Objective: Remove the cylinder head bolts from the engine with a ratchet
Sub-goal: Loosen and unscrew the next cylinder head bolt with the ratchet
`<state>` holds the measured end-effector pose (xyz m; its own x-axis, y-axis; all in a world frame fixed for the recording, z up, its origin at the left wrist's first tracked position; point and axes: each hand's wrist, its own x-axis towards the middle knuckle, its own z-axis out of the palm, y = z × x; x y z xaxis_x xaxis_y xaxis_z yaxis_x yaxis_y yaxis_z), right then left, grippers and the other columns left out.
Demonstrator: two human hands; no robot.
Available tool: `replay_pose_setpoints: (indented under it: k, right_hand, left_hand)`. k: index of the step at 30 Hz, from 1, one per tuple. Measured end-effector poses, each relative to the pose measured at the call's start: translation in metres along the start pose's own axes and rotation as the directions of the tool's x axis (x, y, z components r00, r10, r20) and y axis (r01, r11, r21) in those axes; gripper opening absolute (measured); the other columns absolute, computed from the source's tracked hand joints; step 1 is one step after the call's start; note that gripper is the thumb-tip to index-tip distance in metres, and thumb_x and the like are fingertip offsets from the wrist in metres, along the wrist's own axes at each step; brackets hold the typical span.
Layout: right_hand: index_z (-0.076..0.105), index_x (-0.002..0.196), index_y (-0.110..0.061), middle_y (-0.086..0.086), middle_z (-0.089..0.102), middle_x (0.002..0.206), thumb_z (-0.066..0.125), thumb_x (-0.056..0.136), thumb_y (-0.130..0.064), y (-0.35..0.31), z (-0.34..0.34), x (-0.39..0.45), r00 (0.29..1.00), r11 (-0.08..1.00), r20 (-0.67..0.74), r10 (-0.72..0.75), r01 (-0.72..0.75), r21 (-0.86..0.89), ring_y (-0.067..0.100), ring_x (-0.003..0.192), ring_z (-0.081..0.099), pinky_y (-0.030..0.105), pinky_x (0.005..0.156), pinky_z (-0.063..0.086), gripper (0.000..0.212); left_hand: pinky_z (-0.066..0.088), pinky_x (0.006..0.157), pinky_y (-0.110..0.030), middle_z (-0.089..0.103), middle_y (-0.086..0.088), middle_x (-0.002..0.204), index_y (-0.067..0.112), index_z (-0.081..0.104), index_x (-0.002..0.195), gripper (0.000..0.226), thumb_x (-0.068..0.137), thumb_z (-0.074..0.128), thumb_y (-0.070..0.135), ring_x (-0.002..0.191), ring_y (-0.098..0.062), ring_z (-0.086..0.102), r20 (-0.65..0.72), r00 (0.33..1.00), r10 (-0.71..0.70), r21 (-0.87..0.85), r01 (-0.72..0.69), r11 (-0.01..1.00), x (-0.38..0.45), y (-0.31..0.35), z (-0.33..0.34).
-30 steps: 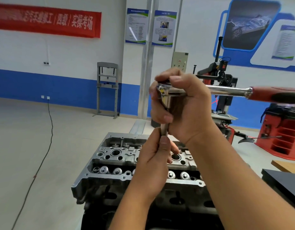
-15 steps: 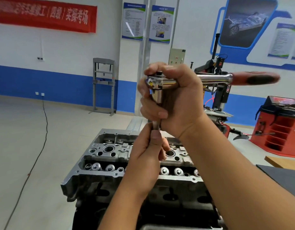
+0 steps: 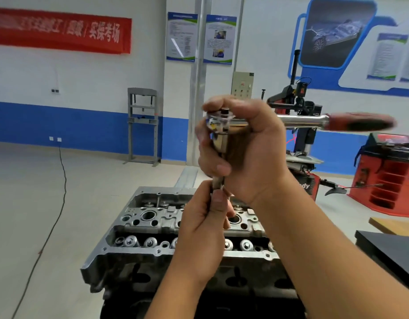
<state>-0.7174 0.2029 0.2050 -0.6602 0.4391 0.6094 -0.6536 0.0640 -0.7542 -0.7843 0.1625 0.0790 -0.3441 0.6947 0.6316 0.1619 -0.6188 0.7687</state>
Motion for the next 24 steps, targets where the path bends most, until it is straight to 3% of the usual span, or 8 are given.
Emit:
replay_pose_setpoints:
  k: [2, 4, 7, 10, 12, 16, 19, 24]
  right_hand:
    - [0.066, 0.083, -0.014, 0.012, 0.061, 0.068, 0.049, 0.081, -0.033, -0.005, -0.009, 0.001, 0.999, 0.988, 0.011, 0.045, -0.046, 0.145, 0.015, 0.034, 0.038, 0.022, 0.049, 0.018, 0.026]
    - [0.065, 0.085, -0.012, 0.013, 0.069, 0.079, 0.05, 0.082, -0.035, -0.004, -0.01, -0.003, 0.999, 0.99, -0.047, 0.009, -0.003, 0.142, 0.018, 0.037, 0.043, 0.024, 0.05, 0.022, 0.028]
    - [0.067, 0.093, -0.012, 0.011, 0.075, 0.1, 0.058, 0.088, -0.03, 0.007, 0.003, -0.014, 0.971, 0.985, -0.171, -0.168, 0.161, -0.055, 0.023, 0.048, 0.053, 0.027, 0.049, 0.037, 0.02]
    - [0.067, 0.09, -0.01, 0.015, 0.071, 0.091, 0.06, 0.089, -0.025, 0.013, 0.013, -0.019, 0.909, 0.911, -0.235, -0.343, 0.261, -0.319, 0.026, 0.05, 0.057, 0.033, 0.047, 0.042, 0.016]
    - [0.066, 0.085, -0.009, 0.015, 0.067, 0.084, 0.059, 0.086, -0.023, 0.009, 0.014, -0.014, 0.93, 0.921, -0.213, -0.299, 0.223, -0.319, 0.026, 0.045, 0.051, 0.03, 0.046, 0.038, 0.015]
    - [0.059, 0.077, -0.013, 0.01, 0.058, 0.073, 0.055, 0.079, -0.023, -0.003, 0.007, -0.002, 0.999, 1.0, -0.035, -0.027, 0.027, -0.007, 0.015, 0.038, 0.033, 0.023, 0.049, 0.02, 0.011]
    - [0.057, 0.076, -0.015, 0.008, 0.056, 0.072, 0.052, 0.078, -0.029, -0.003, 0.0, -0.002, 1.0, 0.996, -0.016, -0.005, 0.006, 0.087, 0.014, 0.037, 0.032, 0.025, 0.051, 0.015, 0.015]
    - [0.062, 0.083, -0.013, 0.01, 0.065, 0.079, 0.058, 0.087, -0.022, 0.013, 0.01, -0.014, 0.927, 0.94, -0.213, -0.308, 0.261, -0.221, 0.022, 0.04, 0.042, 0.028, 0.046, 0.034, 0.011]
  left_hand:
    - [0.043, 0.068, -0.027, 0.057, -0.005, 0.078, 0.03, 0.061, 0.087, 0.031, 0.099, 0.042, 0.051, 0.069, -0.014, 0.049, -0.012, 1.0, 0.008, 0.01, -0.008, 1.0, 0.0, 0.0, 0.003]
    - [0.042, 0.068, -0.031, 0.055, 0.002, 0.075, 0.029, 0.058, 0.086, 0.031, 0.099, 0.041, 0.05, 0.068, -0.012, 0.048, -0.042, 0.999, 0.027, 0.073, -0.024, 0.997, 0.0, -0.001, 0.006]
    - [0.038, 0.062, -0.03, 0.05, 0.009, 0.068, 0.029, 0.056, 0.082, 0.029, 0.1, 0.037, 0.04, 0.062, -0.009, 0.044, -0.078, 0.996, 0.047, 0.085, -0.04, 0.996, 0.001, -0.003, 0.008]
    - [0.034, 0.059, -0.031, 0.047, 0.01, 0.065, 0.024, 0.056, 0.081, 0.028, 0.1, 0.038, 0.034, 0.058, -0.01, 0.04, -0.086, 0.995, 0.05, 0.053, -0.046, 0.998, 0.002, -0.002, 0.006]
    - [0.035, 0.058, -0.029, 0.05, 0.008, 0.067, 0.022, 0.057, 0.084, 0.029, 0.1, 0.038, 0.039, 0.06, -0.012, 0.041, -0.053, 0.998, 0.019, 0.031, -0.018, 0.999, 0.002, -0.002, 0.003]
    - [0.037, 0.057, -0.021, 0.059, -0.01, 0.077, 0.016, 0.06, 0.085, 0.041, 0.1, 0.041, 0.049, 0.064, -0.016, 0.043, 0.036, 0.999, -0.012, 0.022, 0.011, 1.0, 0.003, 0.0, -0.003]
    - [0.037, 0.058, -0.021, 0.055, -0.006, 0.074, 0.023, 0.059, 0.078, 0.036, 0.1, 0.04, 0.045, 0.064, -0.013, 0.043, 0.025, 1.0, -0.002, 0.012, 0.001, 1.0, 0.004, 0.003, -0.001]
    - [0.029, 0.052, -0.027, 0.043, 0.009, 0.063, 0.021, 0.057, 0.08, 0.028, 0.1, 0.042, 0.035, 0.056, -0.011, 0.032, -0.031, 0.999, 0.011, -0.002, -0.011, 1.0, 0.004, 0.002, 0.007]
